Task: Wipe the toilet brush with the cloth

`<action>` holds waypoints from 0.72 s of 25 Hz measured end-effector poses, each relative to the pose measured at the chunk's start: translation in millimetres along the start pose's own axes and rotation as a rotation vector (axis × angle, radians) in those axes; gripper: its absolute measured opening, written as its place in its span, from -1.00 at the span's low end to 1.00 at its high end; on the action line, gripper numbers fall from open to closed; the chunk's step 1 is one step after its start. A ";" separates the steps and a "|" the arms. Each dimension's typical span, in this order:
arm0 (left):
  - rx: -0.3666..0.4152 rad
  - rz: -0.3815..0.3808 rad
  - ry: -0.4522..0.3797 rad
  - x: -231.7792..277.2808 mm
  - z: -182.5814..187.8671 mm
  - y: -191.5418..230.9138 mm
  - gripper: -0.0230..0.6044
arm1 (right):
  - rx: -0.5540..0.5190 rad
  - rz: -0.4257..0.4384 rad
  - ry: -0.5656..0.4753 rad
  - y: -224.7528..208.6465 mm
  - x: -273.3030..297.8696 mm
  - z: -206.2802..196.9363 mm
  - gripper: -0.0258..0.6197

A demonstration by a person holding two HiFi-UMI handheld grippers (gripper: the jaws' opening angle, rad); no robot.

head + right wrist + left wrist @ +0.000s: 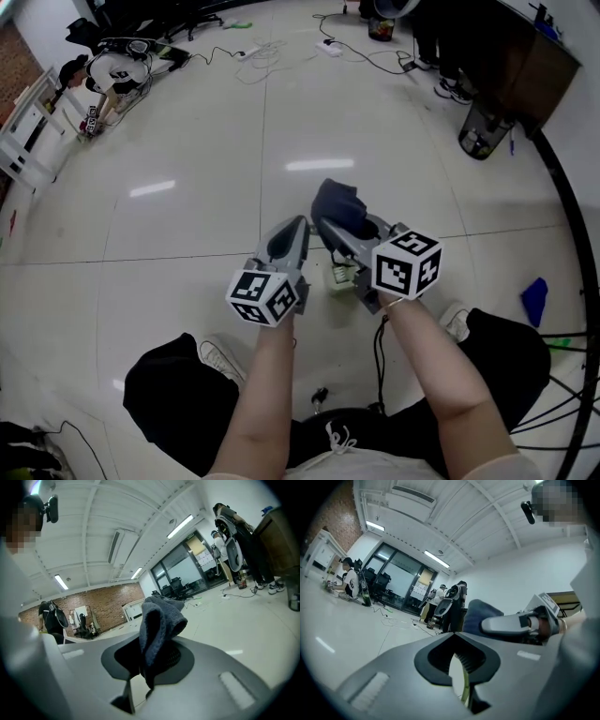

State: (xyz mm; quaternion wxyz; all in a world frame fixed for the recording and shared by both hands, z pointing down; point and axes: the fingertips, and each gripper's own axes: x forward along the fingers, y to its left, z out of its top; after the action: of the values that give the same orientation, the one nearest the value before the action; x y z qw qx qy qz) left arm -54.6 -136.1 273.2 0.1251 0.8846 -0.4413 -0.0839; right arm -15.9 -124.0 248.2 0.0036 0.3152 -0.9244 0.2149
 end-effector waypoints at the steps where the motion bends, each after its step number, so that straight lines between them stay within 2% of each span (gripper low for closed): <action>1: -0.004 -0.006 -0.002 0.0 0.7 -0.1 -0.91 | 0.026 -0.004 0.002 -3.7 2.6 -4.8 -0.72; 7: -0.037 -0.027 -0.023 1.8 -0.3 -1.2 -0.91 | 0.275 0.003 -0.110 -33.4 -3.7 -16.9 -0.72; 12: -0.035 -0.036 -0.025 -2.5 0.5 0.9 -0.91 | 0.346 -0.060 -0.122 -64.3 -12.8 -39.4 -0.72; 18: -0.038 -0.006 -0.051 -6.1 3.9 6.4 -0.91 | 0.403 -0.143 -0.091 -89.4 -18.4 -69.6 -0.72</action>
State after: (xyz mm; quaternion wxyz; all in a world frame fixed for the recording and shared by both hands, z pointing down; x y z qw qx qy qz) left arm -64.1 -135.5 271.7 0.1305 0.8810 -0.4399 -0.1153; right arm 42.1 -148.9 344.0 -0.0859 0.3835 -0.8373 0.3801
